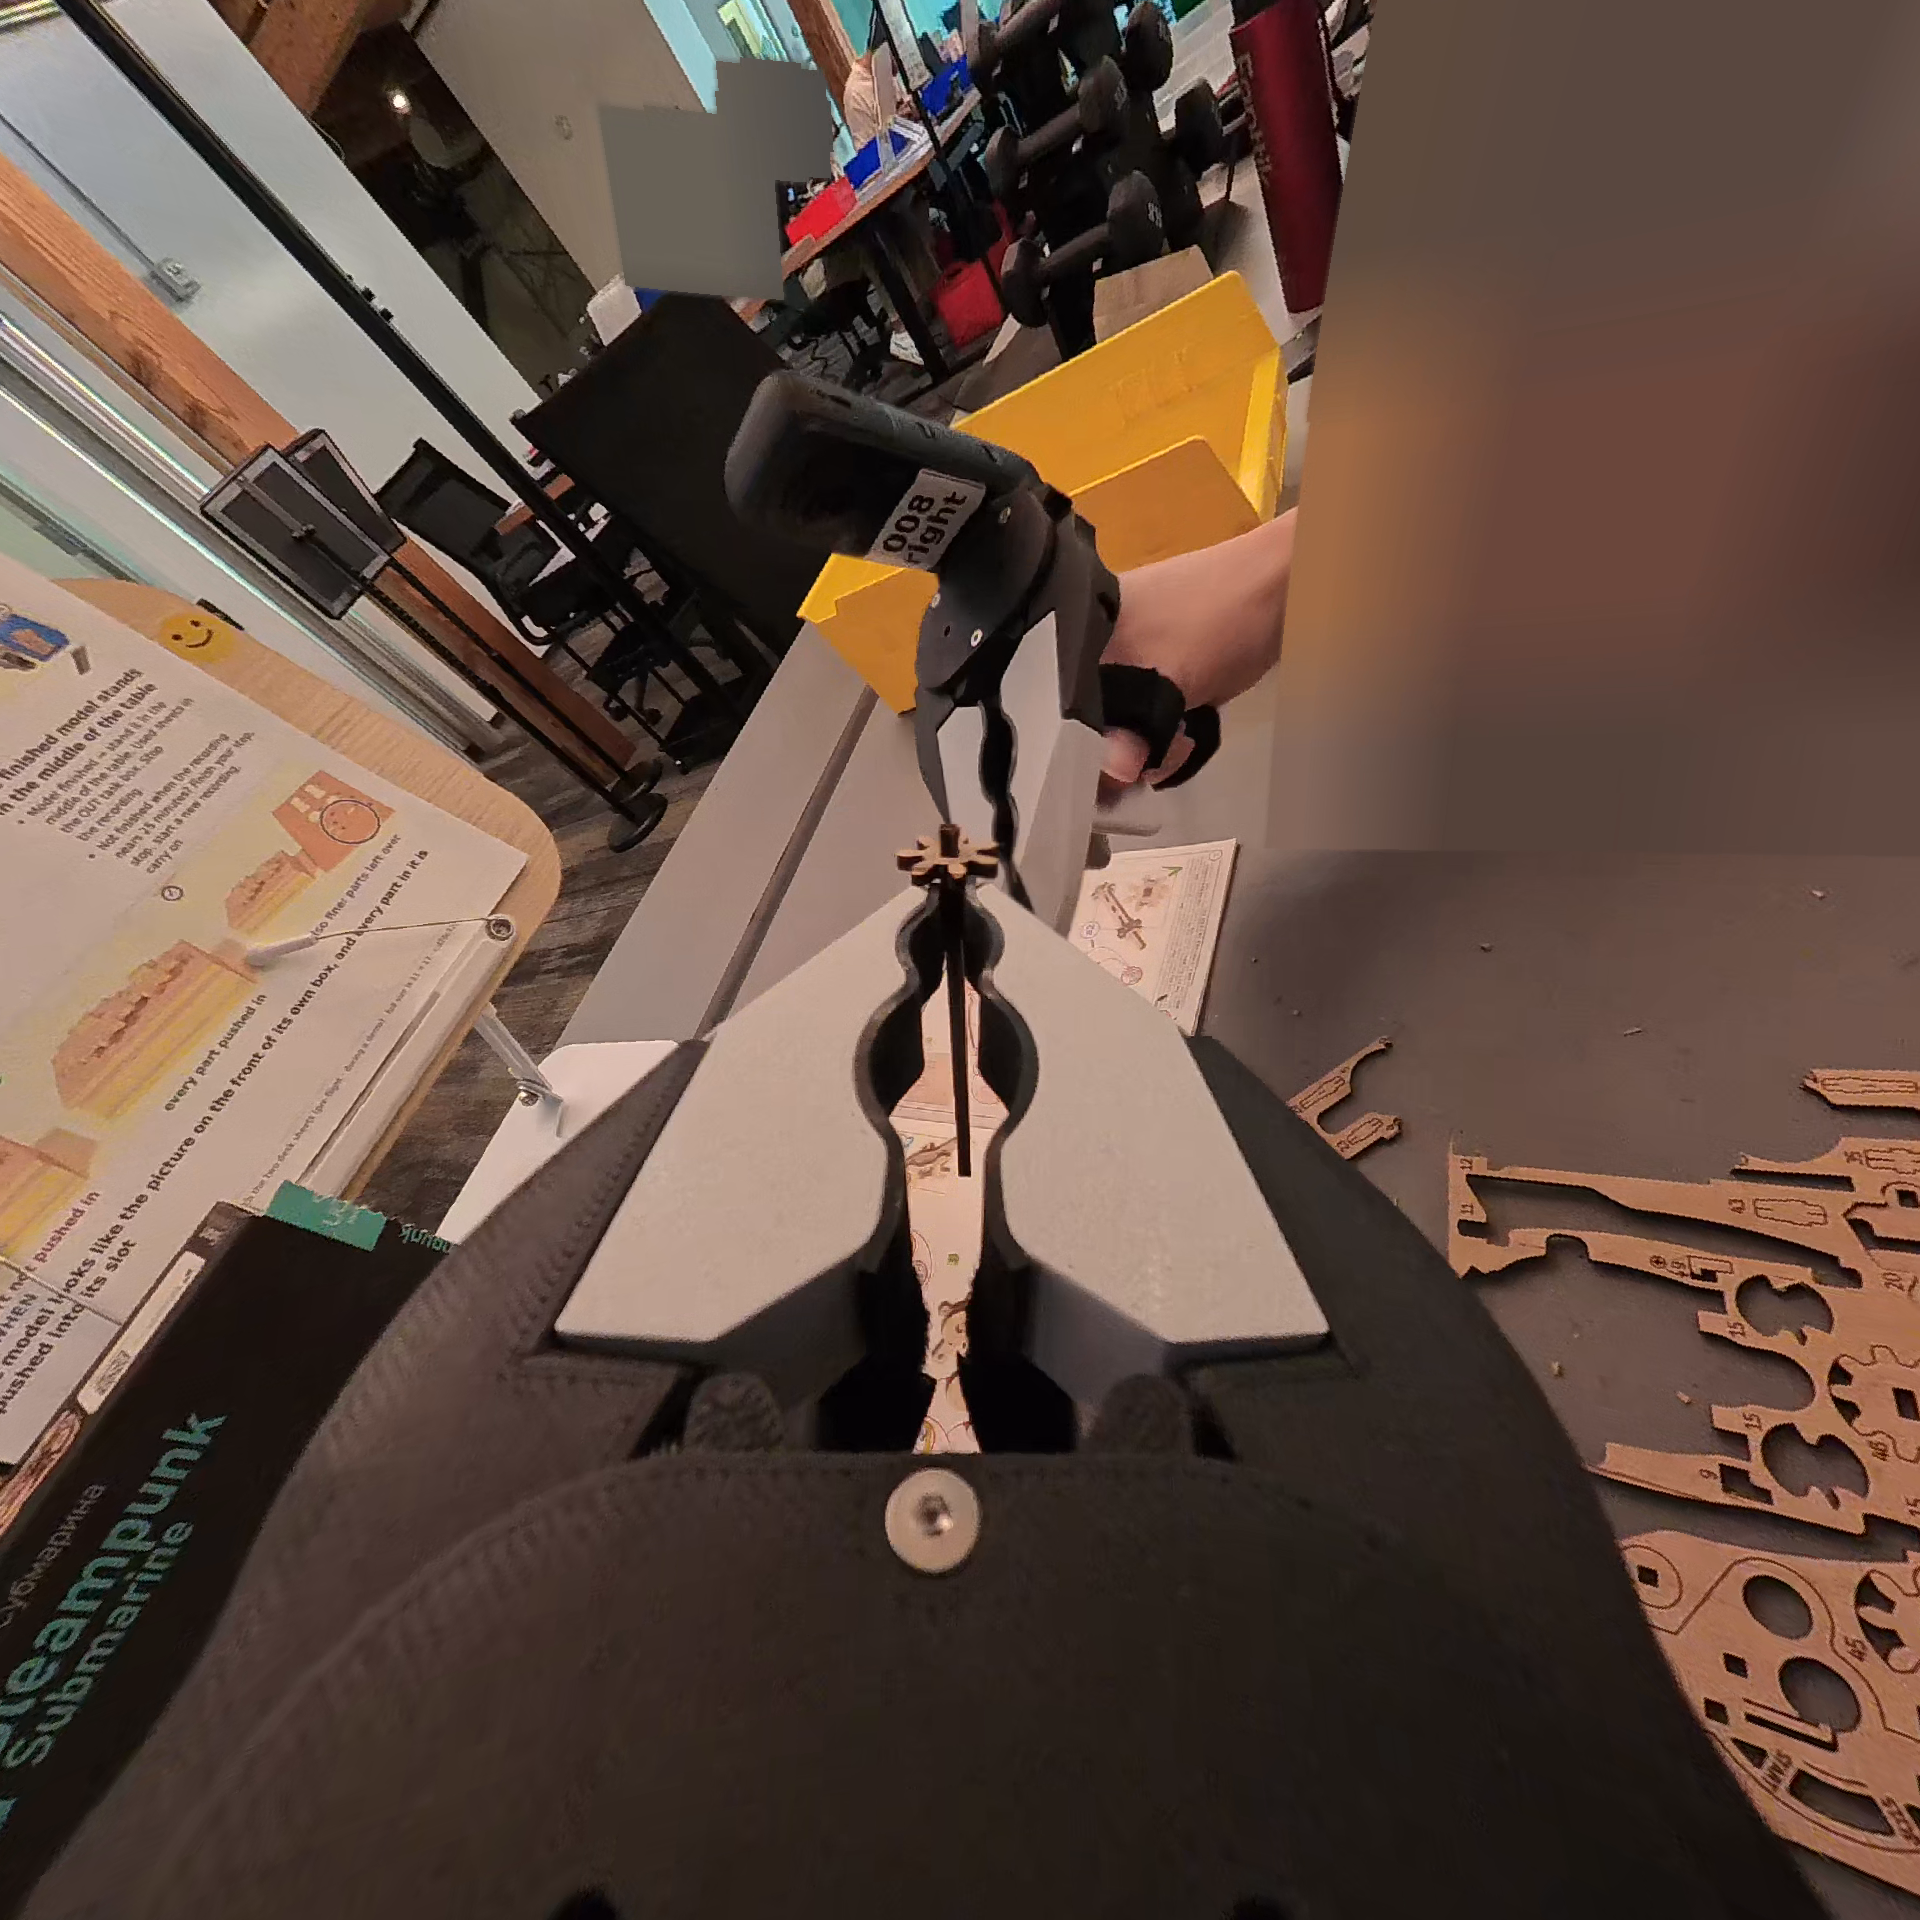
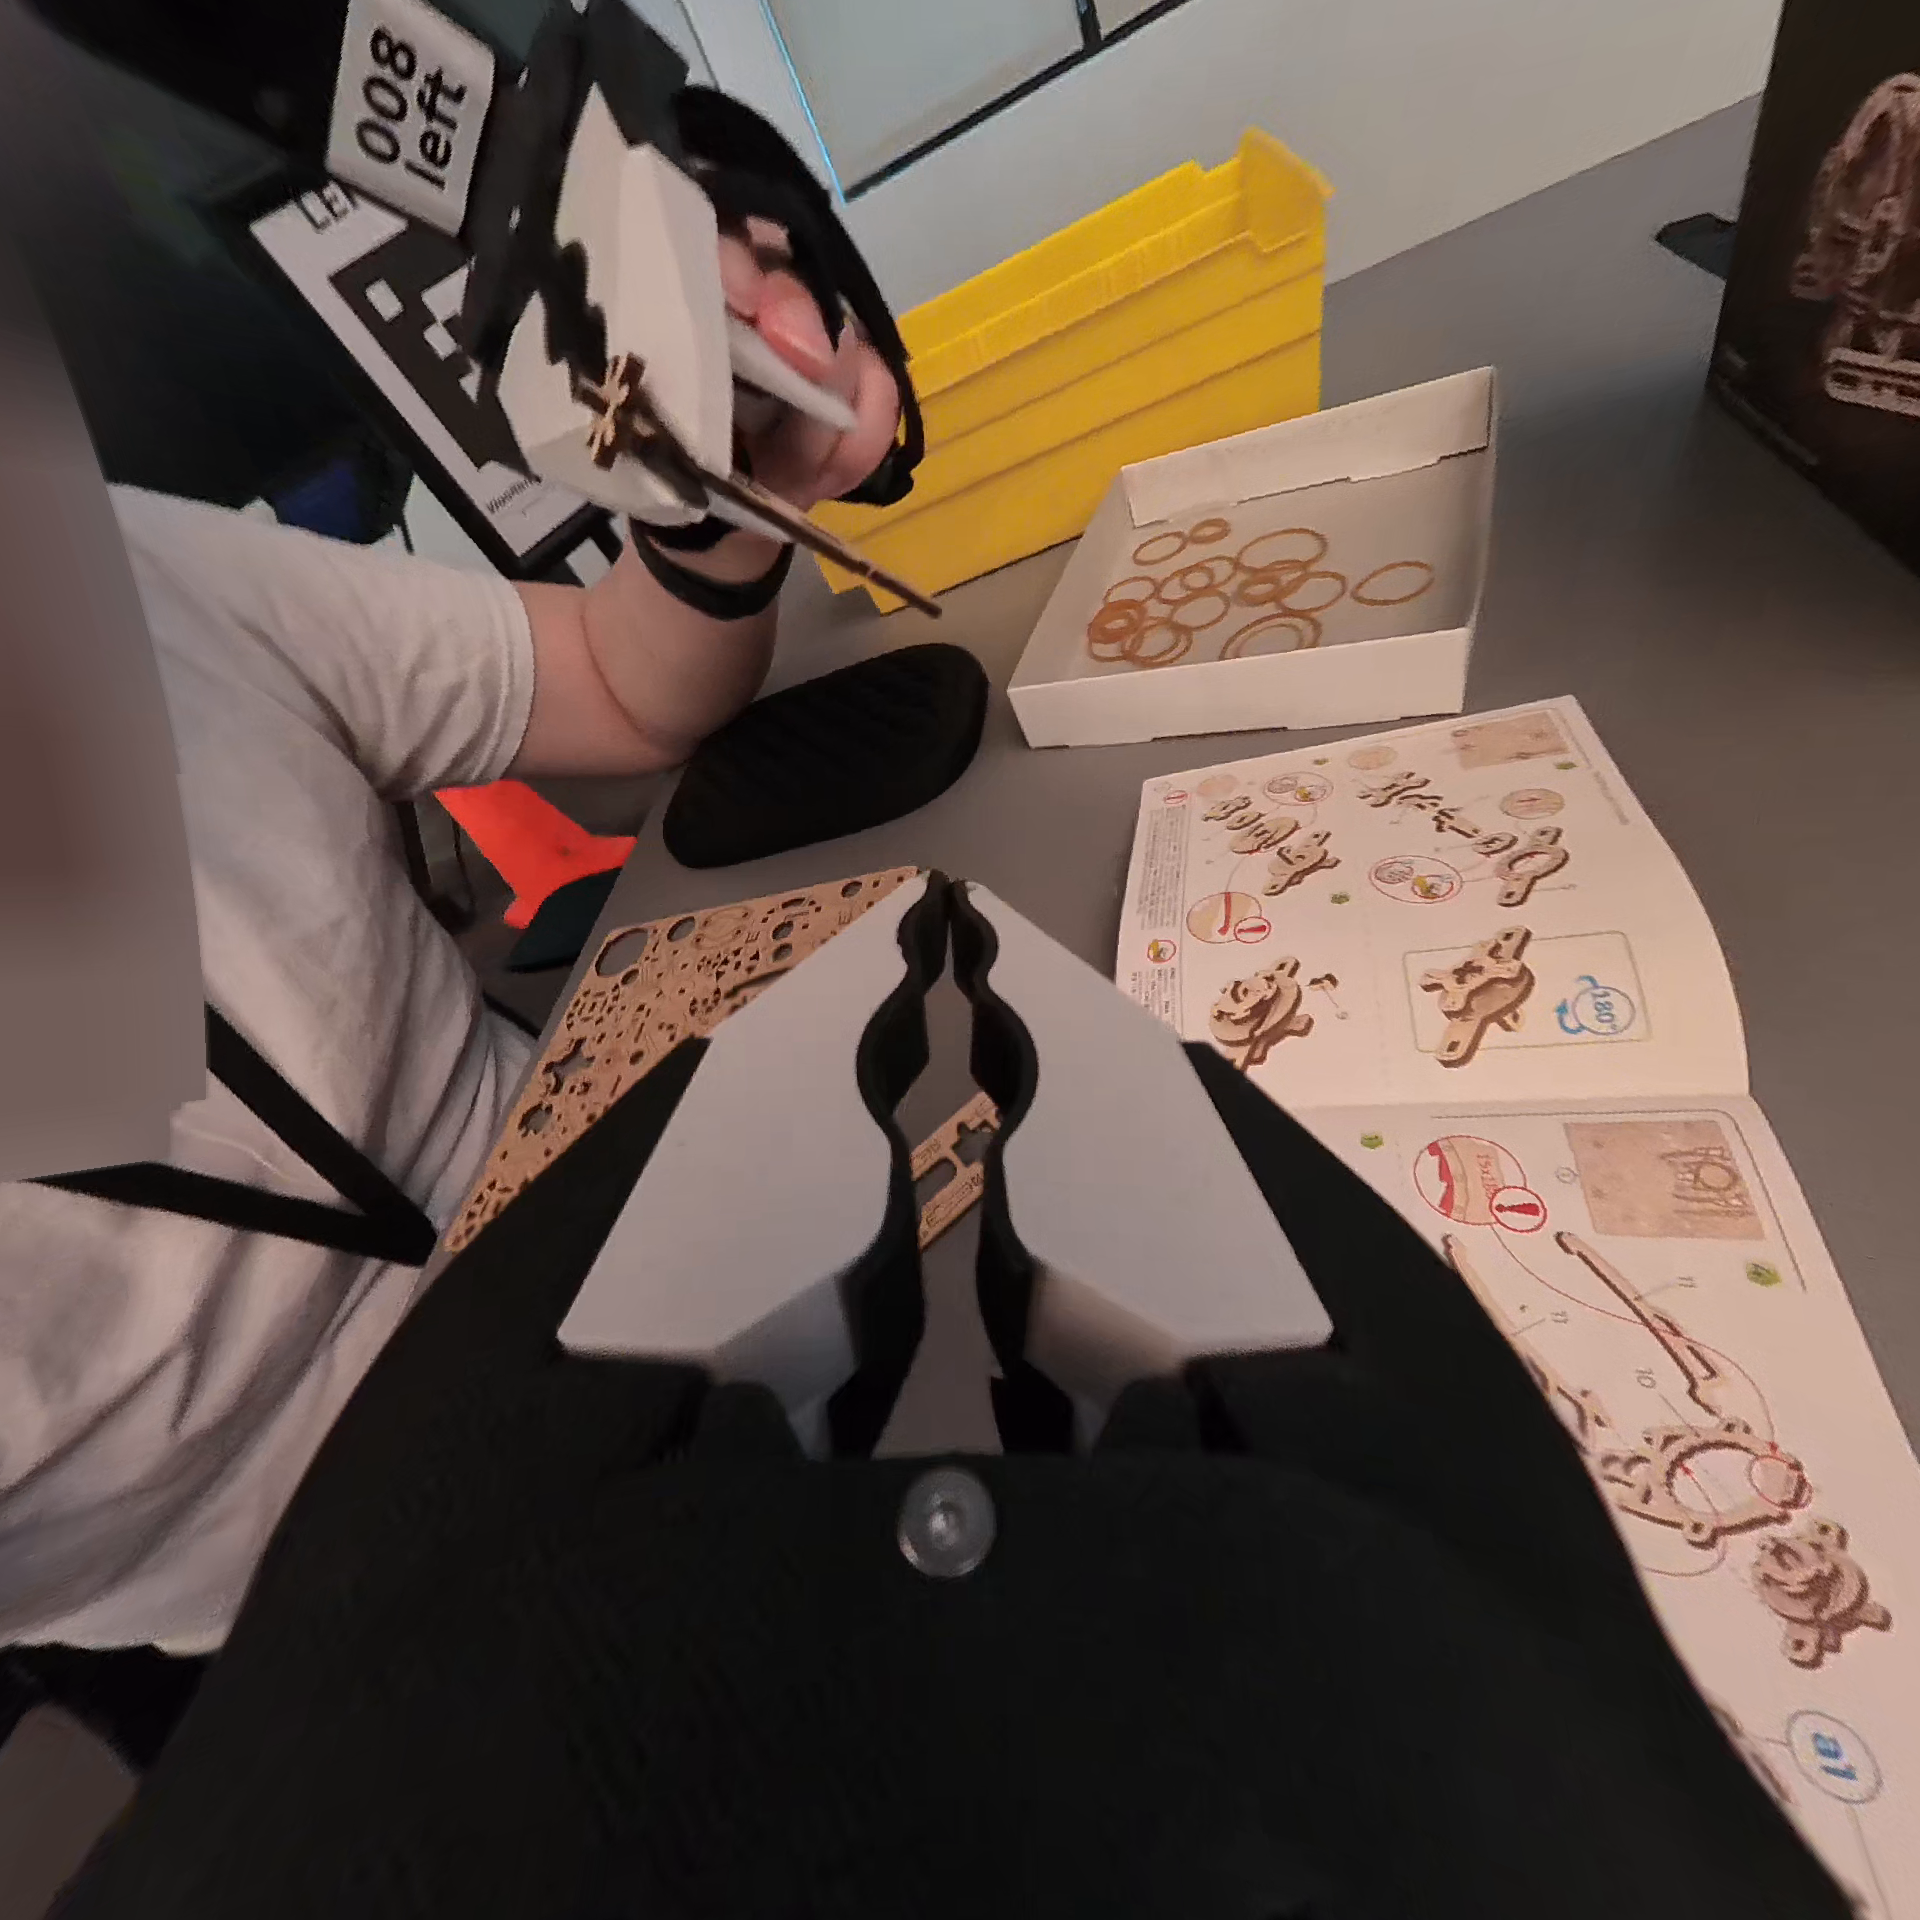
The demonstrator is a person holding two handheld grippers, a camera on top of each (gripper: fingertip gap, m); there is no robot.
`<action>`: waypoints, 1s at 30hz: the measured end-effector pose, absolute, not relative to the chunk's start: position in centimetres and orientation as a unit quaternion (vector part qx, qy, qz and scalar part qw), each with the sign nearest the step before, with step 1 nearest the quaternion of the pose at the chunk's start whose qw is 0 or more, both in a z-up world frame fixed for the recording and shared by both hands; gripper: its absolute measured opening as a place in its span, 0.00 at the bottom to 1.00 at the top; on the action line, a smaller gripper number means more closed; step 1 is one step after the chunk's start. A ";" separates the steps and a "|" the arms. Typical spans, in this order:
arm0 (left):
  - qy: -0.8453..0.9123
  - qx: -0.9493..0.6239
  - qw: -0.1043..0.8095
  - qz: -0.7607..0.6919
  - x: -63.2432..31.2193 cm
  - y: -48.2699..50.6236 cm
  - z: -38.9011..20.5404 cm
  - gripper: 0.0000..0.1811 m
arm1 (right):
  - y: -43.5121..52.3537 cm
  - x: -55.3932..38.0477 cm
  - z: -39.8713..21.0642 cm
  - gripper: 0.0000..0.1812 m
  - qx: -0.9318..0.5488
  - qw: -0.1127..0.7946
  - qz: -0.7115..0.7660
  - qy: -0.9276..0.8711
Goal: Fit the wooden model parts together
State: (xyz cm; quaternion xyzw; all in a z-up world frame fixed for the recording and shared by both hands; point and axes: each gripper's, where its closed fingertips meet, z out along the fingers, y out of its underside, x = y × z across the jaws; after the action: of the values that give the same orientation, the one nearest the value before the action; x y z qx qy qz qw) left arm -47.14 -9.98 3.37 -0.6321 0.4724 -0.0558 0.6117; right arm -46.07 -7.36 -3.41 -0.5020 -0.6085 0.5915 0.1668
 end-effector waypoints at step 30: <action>0.473 -0.643 0.598 -0.069 -46.9 -9.7 2.3 0.00 | -6.6 -48.4 -2.0 0.11 -0.520 0.183 0.672 -0.495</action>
State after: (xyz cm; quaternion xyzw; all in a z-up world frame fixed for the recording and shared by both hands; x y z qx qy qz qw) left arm -46.93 -9.75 2.32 -0.6434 0.4726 -0.0692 0.5983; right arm -48.42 -6.62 -1.98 -0.5203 -0.4949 0.6715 0.1828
